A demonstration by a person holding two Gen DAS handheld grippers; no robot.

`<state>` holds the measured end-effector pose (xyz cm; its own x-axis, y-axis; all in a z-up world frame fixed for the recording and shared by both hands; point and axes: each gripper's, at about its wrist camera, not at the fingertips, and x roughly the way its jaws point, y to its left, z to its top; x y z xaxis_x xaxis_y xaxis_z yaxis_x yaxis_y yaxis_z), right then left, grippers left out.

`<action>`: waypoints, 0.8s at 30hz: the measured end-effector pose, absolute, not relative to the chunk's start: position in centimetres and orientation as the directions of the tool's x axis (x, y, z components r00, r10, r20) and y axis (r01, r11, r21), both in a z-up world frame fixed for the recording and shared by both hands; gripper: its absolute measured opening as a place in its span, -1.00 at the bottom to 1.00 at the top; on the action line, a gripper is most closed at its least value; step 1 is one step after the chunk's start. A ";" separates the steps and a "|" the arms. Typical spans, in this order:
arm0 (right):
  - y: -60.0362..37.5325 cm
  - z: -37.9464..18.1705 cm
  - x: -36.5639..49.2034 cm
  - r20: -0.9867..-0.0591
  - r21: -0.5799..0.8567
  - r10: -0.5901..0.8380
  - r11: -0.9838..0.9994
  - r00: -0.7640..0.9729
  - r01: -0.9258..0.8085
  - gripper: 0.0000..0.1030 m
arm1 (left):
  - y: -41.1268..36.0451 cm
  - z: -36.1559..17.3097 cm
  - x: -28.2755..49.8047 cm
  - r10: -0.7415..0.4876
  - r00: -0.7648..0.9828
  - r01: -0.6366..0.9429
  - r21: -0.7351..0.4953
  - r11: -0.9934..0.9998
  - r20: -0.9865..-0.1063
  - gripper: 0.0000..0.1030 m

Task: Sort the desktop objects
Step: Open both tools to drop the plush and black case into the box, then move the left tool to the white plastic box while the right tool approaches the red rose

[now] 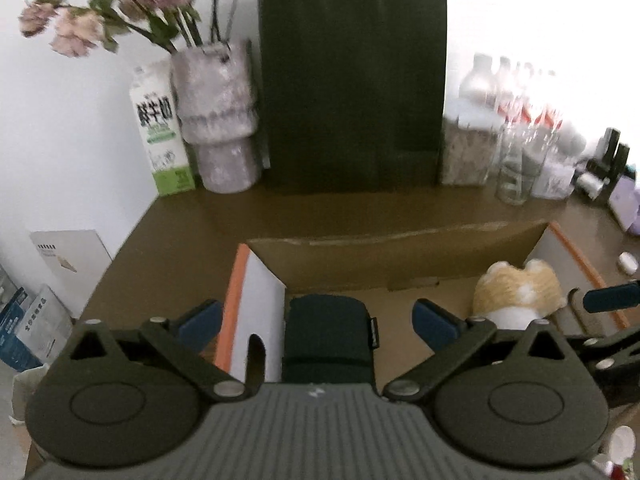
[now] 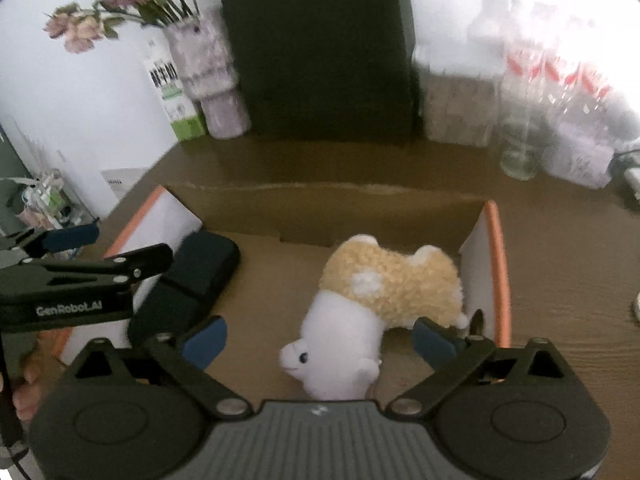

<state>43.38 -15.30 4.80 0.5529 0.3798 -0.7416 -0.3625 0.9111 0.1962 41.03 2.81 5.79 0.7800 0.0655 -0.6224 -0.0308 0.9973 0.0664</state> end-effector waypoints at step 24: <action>-22.3 4.2 19.5 -0.541 0.087 0.317 0.942 0.779 -0.323 1.00 | 8.4 5.1 19.7 0.062 0.896 -0.077 -0.015 0.997 -0.440 1.00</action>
<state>19.53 -22.30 4.24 0.7789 0.3173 -0.5409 -0.3234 0.9423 0.0871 19.68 8.40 5.08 0.8957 0.0624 -0.4403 -0.0766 0.9970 -0.0147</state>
